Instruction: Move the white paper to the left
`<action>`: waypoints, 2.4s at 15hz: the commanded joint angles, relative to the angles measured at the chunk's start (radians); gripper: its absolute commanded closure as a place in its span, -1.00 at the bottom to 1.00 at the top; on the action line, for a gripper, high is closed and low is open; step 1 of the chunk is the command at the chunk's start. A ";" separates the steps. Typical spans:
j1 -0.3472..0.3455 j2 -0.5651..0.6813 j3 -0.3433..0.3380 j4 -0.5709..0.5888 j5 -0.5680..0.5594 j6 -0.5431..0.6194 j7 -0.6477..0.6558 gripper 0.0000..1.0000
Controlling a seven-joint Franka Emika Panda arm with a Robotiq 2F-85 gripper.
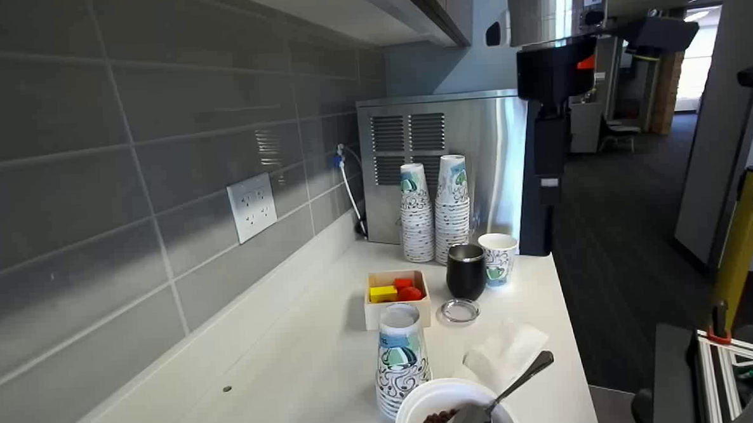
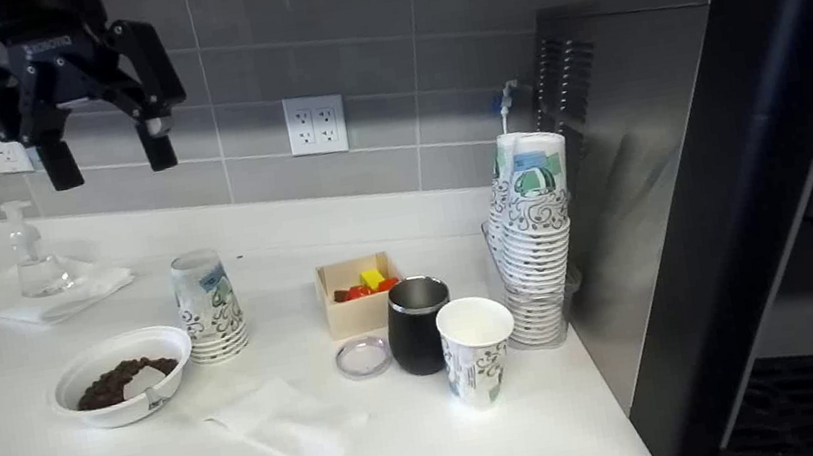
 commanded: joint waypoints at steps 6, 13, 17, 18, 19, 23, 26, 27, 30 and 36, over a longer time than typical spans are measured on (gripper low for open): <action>0.018 0.003 -0.014 0.002 -0.011 -0.002 0.011 -1.00; 0.023 0.081 -0.165 -0.115 0.016 0.313 -0.158 -1.00; 0.009 0.198 -0.274 -0.139 0.025 0.517 -0.271 -1.00; 0.012 0.224 -0.301 -0.146 0.033 0.555 -0.300 -1.00; 0.017 0.258 -0.330 -0.148 0.044 0.590 -0.338 -1.00; 0.032 0.428 -0.418 -0.107 0.121 0.624 -0.470 -1.00; 0.030 0.545 -0.432 -0.080 0.179 0.630 -0.542 -1.00; 0.026 0.582 -0.426 -0.073 0.196 0.636 -0.555 -1.00; 0.001 0.681 -0.395 -0.054 0.213 0.655 -0.549 -1.00; -0.061 0.830 -0.332 -0.044 0.184 0.747 -0.418 -1.00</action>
